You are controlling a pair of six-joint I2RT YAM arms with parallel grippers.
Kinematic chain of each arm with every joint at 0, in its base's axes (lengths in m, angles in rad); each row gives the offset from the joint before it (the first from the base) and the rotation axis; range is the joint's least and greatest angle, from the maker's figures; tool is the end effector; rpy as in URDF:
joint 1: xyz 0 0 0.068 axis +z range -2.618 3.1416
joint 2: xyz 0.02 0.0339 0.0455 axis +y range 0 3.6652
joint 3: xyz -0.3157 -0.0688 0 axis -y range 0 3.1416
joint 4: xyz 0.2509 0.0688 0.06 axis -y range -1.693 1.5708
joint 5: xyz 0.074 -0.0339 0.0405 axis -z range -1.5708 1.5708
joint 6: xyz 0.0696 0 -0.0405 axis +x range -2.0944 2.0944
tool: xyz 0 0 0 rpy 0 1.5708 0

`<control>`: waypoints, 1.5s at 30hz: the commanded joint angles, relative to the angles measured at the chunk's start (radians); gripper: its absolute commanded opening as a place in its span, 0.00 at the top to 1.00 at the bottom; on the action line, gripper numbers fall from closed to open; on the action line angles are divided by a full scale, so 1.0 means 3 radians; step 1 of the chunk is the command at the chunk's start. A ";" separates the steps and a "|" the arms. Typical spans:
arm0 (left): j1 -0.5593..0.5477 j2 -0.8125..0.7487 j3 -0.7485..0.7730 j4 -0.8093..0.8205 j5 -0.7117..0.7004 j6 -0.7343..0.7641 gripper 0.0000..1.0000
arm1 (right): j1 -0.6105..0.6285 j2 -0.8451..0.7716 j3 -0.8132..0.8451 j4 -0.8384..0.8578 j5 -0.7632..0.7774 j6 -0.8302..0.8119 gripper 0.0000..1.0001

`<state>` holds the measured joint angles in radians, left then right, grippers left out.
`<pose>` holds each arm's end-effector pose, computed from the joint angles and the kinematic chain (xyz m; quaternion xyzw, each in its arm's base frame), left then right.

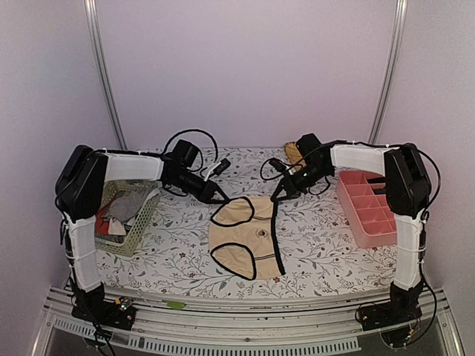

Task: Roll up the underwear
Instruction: Fold the underwear at the corner of the board.

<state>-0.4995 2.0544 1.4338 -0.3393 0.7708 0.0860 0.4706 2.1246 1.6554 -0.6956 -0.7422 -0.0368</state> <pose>0.3954 -0.2710 0.1944 0.3633 0.8135 -0.4081 0.1991 0.4122 0.2625 0.2070 -0.2999 0.8652 0.3873 0.1070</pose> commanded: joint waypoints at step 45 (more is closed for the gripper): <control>-0.1044 -0.1140 -0.1810 0.0839 -0.1125 -0.0567 0.65 | 0.0735 -0.1271 -0.2198 0.0872 0.0168 0.1130 0.68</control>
<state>-0.8032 1.6688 0.8516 -0.0746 0.5056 -0.0765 0.6926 1.7271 1.0225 -0.4656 -0.7040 0.2279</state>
